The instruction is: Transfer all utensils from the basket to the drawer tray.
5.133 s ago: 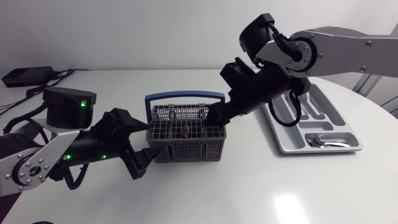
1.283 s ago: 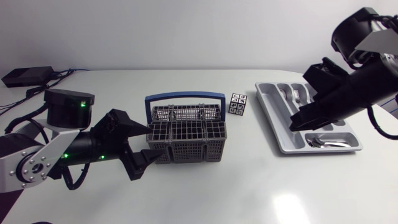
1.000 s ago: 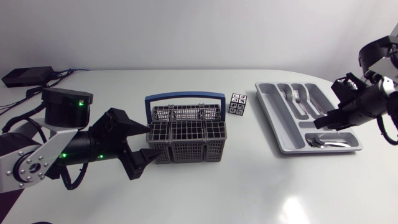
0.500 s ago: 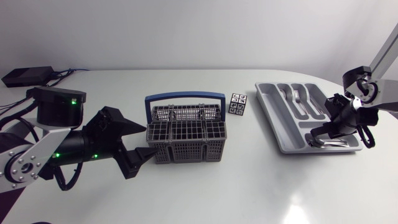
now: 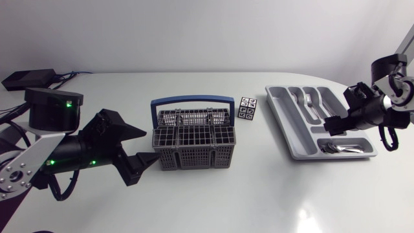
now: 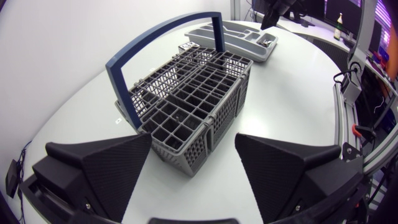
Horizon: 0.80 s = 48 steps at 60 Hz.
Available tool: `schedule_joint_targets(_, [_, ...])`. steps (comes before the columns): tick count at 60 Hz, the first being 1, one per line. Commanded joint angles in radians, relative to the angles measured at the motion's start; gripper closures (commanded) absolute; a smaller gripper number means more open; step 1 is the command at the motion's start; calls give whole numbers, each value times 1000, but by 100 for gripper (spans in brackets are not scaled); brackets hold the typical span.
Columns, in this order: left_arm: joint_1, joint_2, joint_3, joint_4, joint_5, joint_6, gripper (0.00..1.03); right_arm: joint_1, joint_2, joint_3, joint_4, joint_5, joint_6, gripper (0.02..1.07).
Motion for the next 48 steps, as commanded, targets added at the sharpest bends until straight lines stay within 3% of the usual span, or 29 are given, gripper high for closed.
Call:
schedule_joint_targets(1, [-7, -29, 21, -6, -17, -32, 8, 31, -74, -61, 20, -38, 22, 7])
schedule_joint_targets(19, [23, -149, -11, -29, -92, -82, 6, 127, -242, -134, 20, -144, 102, 7])
schedule_joint_targets(48, [144, -456, -121, -60, -118, -66, 6, 279, -612, -312, 43, -61, 122, 7])
